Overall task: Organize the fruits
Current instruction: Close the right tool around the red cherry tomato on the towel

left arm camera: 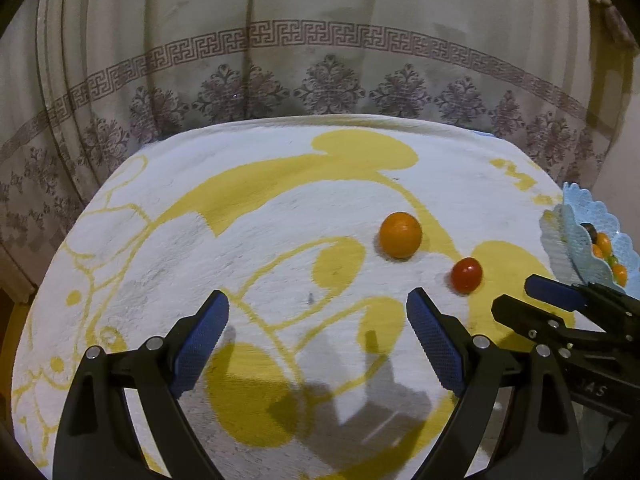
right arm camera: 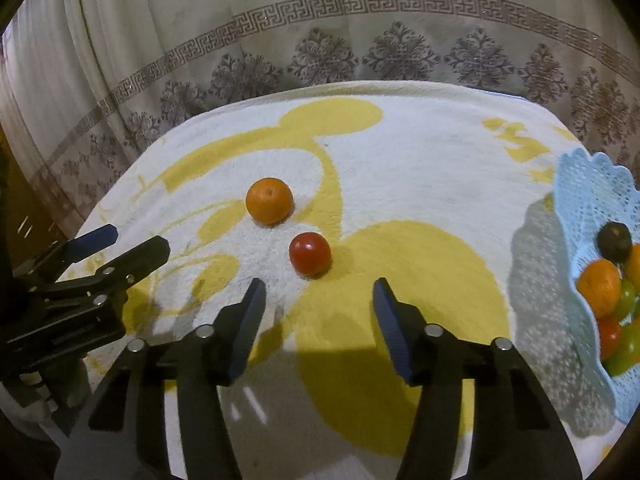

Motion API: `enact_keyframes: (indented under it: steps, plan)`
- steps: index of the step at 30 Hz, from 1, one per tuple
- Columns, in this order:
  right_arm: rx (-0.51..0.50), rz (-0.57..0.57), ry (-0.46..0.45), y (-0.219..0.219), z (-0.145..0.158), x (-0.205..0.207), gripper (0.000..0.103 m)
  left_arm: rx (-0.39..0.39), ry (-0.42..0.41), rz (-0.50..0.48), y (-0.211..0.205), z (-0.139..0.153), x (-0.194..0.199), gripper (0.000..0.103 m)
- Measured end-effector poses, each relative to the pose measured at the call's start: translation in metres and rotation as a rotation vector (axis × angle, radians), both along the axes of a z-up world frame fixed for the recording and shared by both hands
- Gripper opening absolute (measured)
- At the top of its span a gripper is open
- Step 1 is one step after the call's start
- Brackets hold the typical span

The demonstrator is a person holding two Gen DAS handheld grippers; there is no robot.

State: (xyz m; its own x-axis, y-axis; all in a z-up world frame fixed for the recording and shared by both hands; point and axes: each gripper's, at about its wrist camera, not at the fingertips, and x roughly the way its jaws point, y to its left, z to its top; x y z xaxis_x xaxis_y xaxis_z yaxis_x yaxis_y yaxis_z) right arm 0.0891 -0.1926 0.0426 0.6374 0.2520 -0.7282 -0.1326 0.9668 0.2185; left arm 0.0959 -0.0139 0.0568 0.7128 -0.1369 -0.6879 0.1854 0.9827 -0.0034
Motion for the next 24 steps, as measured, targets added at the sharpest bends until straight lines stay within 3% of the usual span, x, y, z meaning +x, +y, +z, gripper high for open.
enact_keyframes:
  steps: [3, 15, 20, 24]
  plan:
    - [-0.002, 0.015, 0.008, 0.004, -0.002, 0.009, 0.044, -0.002, 0.007, 0.013, 0.004, -0.002, 0.003, 0.09]
    - [-0.045, 0.027, 0.039, 0.017, -0.018, 0.043, 0.035, 0.0, 0.03, 0.041, 0.011, -0.009, 0.012, 0.09]
    - [-0.036, 0.029, 0.036, 0.014, -0.018, 0.043, 0.028, 0.01, 0.033, 0.044, 0.01, -0.009, 0.015, 0.09]
    - [-0.015, 0.021, 0.036, 0.009, -0.014, 0.036, 0.028, 0.021, 0.044, 0.04, 0.006, -0.012, 0.024, 0.09]
